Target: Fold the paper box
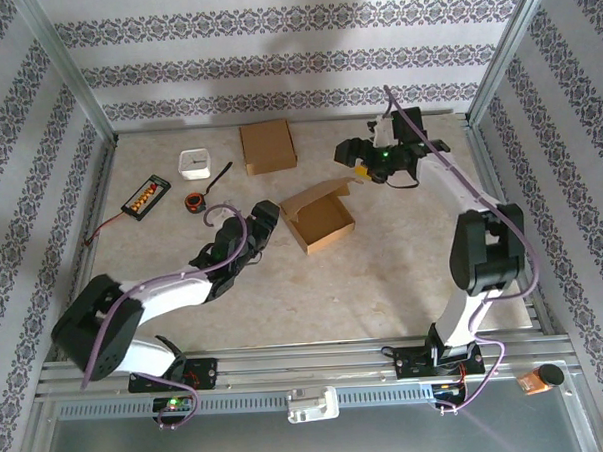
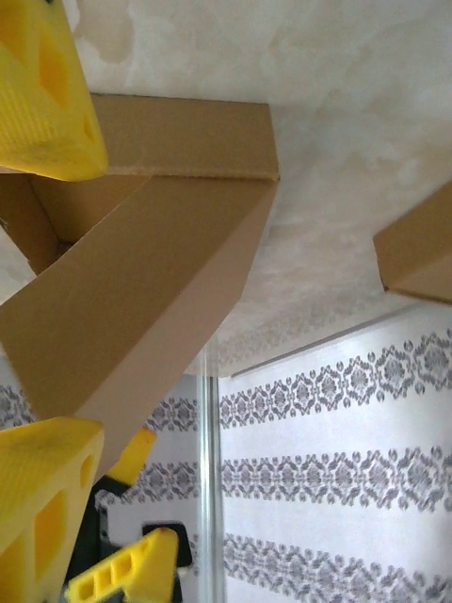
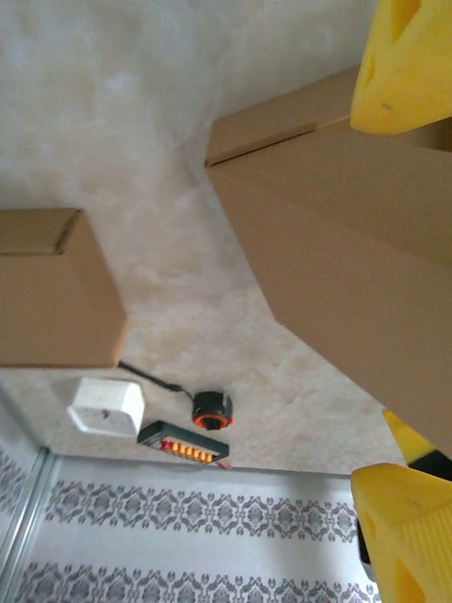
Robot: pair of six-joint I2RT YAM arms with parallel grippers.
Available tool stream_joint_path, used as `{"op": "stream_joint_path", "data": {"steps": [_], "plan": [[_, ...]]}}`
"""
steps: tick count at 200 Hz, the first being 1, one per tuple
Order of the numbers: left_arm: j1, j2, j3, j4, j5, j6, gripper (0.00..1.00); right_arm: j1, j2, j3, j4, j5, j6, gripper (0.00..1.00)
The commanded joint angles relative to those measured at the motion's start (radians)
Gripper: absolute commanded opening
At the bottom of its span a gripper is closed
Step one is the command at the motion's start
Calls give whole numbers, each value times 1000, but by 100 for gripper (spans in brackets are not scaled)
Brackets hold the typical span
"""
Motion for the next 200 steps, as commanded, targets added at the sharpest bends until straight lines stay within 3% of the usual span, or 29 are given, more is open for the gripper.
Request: {"op": "stream_joint_path", "data": {"steps": [1, 14, 40, 58, 93, 124, 157, 200], "plan": [[38, 135, -36, 321, 88, -147, 72, -10, 45, 27, -43, -58, 14, 89], [42, 241, -36, 492, 104, -155, 78, -10, 72, 11, -43, -64, 10, 88], [40, 456, 14, 738, 147, -222, 84, -11, 87, -34, -30, -93, 6, 76], [39, 518, 51, 778, 168, -241, 85, -10, 67, -80, -15, -67, 2, 72], [39, 398, 37, 543, 98, -155, 87, -6, 19, -167, 11, 46, -15, 60], [61, 285, 40, 332, 85, -83, 89, 22, -17, -232, 35, 177, -22, 57], [84, 292, 107, 219, 186, -38, 89, 64, -47, -310, 122, 270, 21, 58], [84, 201, 209, -121, 129, 181, 77, 98, -111, -341, 156, 316, 54, 66]]}}
